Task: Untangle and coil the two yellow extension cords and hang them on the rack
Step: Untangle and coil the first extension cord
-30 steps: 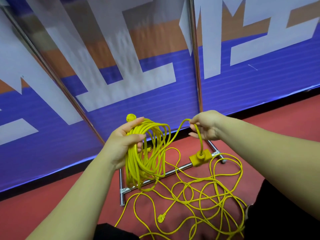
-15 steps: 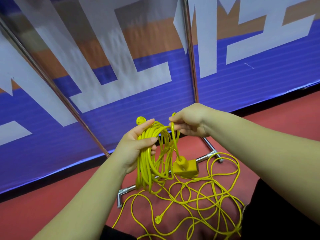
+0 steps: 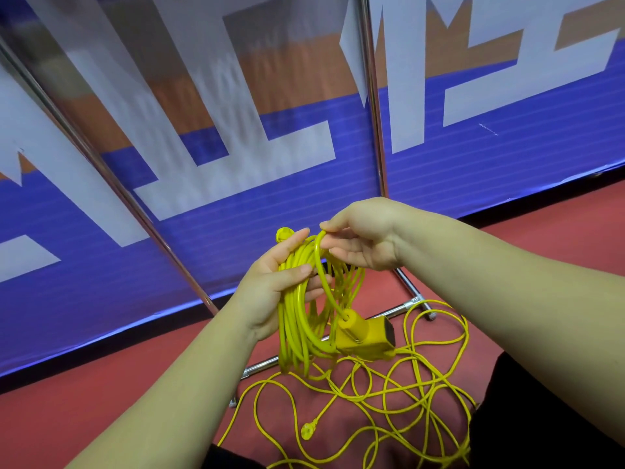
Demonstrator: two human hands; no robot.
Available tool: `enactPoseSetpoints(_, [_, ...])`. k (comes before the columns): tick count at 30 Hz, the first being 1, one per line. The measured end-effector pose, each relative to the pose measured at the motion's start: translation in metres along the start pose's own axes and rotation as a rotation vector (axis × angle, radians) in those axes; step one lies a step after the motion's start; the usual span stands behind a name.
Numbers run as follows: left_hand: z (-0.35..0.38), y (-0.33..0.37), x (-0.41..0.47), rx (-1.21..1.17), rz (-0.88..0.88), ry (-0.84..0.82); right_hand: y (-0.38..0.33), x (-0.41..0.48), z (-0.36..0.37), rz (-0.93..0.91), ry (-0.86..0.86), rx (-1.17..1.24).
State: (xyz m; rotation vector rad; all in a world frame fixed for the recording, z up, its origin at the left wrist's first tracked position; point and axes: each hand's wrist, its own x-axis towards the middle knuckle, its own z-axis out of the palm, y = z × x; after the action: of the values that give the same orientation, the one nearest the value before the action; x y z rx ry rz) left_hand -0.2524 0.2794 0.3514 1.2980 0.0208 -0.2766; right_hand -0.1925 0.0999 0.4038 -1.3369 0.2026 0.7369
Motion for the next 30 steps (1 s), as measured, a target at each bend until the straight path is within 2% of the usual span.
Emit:
enactPoseSetpoints(5, [0.004, -0.001, 0.001, -0.131, 0.009, -0.066, 0.004, 0.006, 0.004, -0.066, 0.028, 0.079])
enactPoseSetpoints(8, [0.005, 0.0, 0.002, -0.165, 0.028, -0.072, 0.004, 0.003, 0.006, -0.14, 0.069, 0.033])
enactPoseSetpoints(10, [0.004, 0.002, 0.002, -0.154, 0.034, -0.072, 0.003, -0.001, 0.0, -0.257, 0.146, -0.154])
enactPoseSetpoints(13, [0.001, 0.007, -0.001, -0.094, 0.031, -0.098, -0.002, -0.007, -0.019, -0.628, 0.328, -0.704])
enactPoseSetpoints(15, [-0.002, 0.013, -0.005, -0.02, 0.03, -0.12, -0.004, -0.012, -0.028, -0.78, 0.214, -0.83])
enactPoseSetpoints(20, [-0.01, 0.037, -0.023, 0.152, 0.036, -0.318, 0.008, -0.018, -0.029, -0.796, -0.12, -1.121])
enactPoseSetpoints(23, [-0.011, 0.049, -0.031, 0.168, 0.022, -0.446, 0.01, -0.011, -0.022, -0.802, -0.231, -1.106])
enactPoseSetpoints(26, [-0.012, 0.056, -0.036, 0.174, 0.003, -0.497, 0.008, -0.007, -0.007, -0.785, -0.293, -0.912])
enactPoseSetpoints(30, [-0.015, 0.059, -0.04, 0.18, 0.013, -0.496, 0.013, -0.018, -0.008, -0.886, -0.318, -1.044])
